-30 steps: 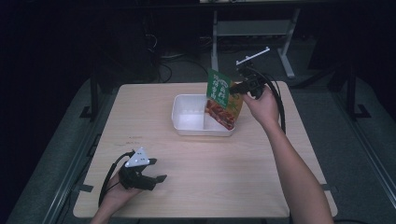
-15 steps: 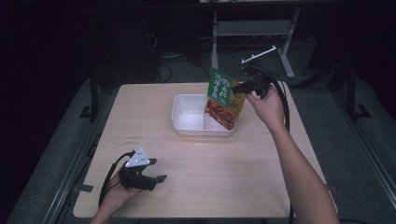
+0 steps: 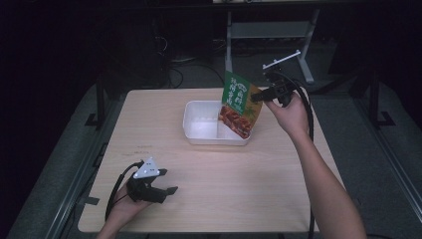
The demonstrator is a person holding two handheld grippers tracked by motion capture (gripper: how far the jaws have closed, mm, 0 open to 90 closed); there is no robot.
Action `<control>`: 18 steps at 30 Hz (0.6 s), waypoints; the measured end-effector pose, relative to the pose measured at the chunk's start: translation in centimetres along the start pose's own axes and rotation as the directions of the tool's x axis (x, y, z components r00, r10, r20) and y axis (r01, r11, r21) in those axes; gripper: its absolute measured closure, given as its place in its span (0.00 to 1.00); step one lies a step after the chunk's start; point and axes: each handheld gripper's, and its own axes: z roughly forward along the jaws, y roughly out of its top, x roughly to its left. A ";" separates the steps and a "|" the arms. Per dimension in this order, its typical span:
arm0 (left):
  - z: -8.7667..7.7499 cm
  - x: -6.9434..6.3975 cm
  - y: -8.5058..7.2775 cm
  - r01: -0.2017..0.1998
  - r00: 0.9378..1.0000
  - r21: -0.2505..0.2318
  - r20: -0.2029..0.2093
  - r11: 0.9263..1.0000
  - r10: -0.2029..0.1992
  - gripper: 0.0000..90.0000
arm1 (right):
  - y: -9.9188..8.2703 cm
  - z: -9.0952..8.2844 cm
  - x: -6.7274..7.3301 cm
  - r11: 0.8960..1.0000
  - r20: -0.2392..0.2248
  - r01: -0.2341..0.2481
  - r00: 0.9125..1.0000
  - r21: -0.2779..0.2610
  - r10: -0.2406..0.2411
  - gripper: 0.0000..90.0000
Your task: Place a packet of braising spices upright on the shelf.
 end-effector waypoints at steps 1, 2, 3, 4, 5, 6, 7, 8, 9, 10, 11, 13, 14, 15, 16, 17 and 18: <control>0.0 0.0 0.0 0.001 1.000 0.000 0.000 1.000 -0.001 0.29 | -0.1 -0.1 -0.1 1.000 0.001 -0.001 1.000 -0.001 0.001 0.70; 0.0 0.0 0.0 0.000 1.000 0.000 0.000 1.000 0.000 0.29 | -0.1 -0.2 -0.1 1.000 -0.001 -0.006 1.000 -0.004 0.006 0.70; 0.0 0.0 0.0 0.000 1.000 0.000 0.000 1.000 0.000 0.29 | -0.2 -0.3 -0.2 1.000 -0.002 -0.005 1.000 -0.005 0.004 0.70; 0.0 0.0 0.0 0.000 1.000 0.000 0.000 1.000 0.000 0.29 | -0.3 -0.3 -0.2 1.000 -0.003 -0.008 1.000 -0.003 0.008 0.69; 0.0 0.0 0.0 0.000 1.000 0.001 0.000 1.000 0.000 0.29 | -0.4 -0.4 -0.3 1.000 -0.003 -0.009 1.000 -0.002 0.009 0.69; 0.0 0.0 0.0 -0.001 1.000 0.001 -0.001 1.000 0.001 0.29 | -0.5 -0.4 -0.3 1.000 -0.003 -0.009 1.000 -0.001 0.009 0.69; 0.0 0.0 0.0 0.000 1.000 0.002 -0.001 1.000 0.000 0.29 | -0.7 -0.5 -0.4 1.000 -0.005 -0.009 1.000 -0.001 0.009 0.69; 0.0 0.0 0.0 0.000 1.000 0.002 0.000 1.000 0.000 0.29 | -0.8 -0.6 -0.5 1.000 -0.009 -0.010 1.000 -0.001 0.010 0.68; 0.0 0.0 0.0 0.000 1.000 0.002 0.000 1.000 0.000 0.29 | -0.9 -0.6 -0.5 1.000 -0.012 -0.014 1.000 -0.002 0.014 0.68; 0.0 0.0 0.0 0.000 1.000 0.001 0.000 1.000 0.000 0.29 | -1.0 -0.7 -0.5 1.000 -0.016 -0.013 1.000 -0.003 0.013 0.68; 0.0 0.0 0.0 0.001 1.000 0.001 0.000 1.000 -0.001 0.29 | -1.1 -0.7 -0.5 1.000 -0.019 -0.015 1.000 -0.002 0.015 0.67; 0.0 0.0 0.0 0.001 1.000 0.002 -0.001 1.000 -0.001 0.29 | -1.4 -0.8 -0.5 1.000 -0.024 -0.012 1.000 -0.002 0.012 0.67; 0.0 0.0 0.0 0.001 1.000 0.001 -0.001 1.000 -0.001 0.29 | -1.5 -0.8 -0.5 1.000 -0.029 -0.014 0.999 -0.002 0.014 0.67; 0.0 0.0 0.0 0.000 1.000 0.002 -0.002 1.000 0.000 0.29 | -1.6 -0.8 -0.5 1.000 -0.034 -0.014 0.999 0.003 0.015 0.66; 0.0 0.0 0.0 0.001 1.000 0.001 -0.002 1.000 -0.001 0.29 | -1.7 -0.8 -0.5 1.000 -0.036 -0.013 0.999 0.003 0.013 0.66; 0.0 0.0 0.0 0.001 1.000 0.002 -0.002 1.000 -0.001 0.29 | -1.9 -0.8 -0.5 1.000 -0.040 -0.014 0.999 0.003 0.014 0.66; 0.0 0.0 0.0 0.002 1.000 0.002 -0.002 1.000 -0.002 0.29 | -2.0 -0.8 -0.5 1.000 -0.043 -0.012 0.999 0.004 0.012 0.66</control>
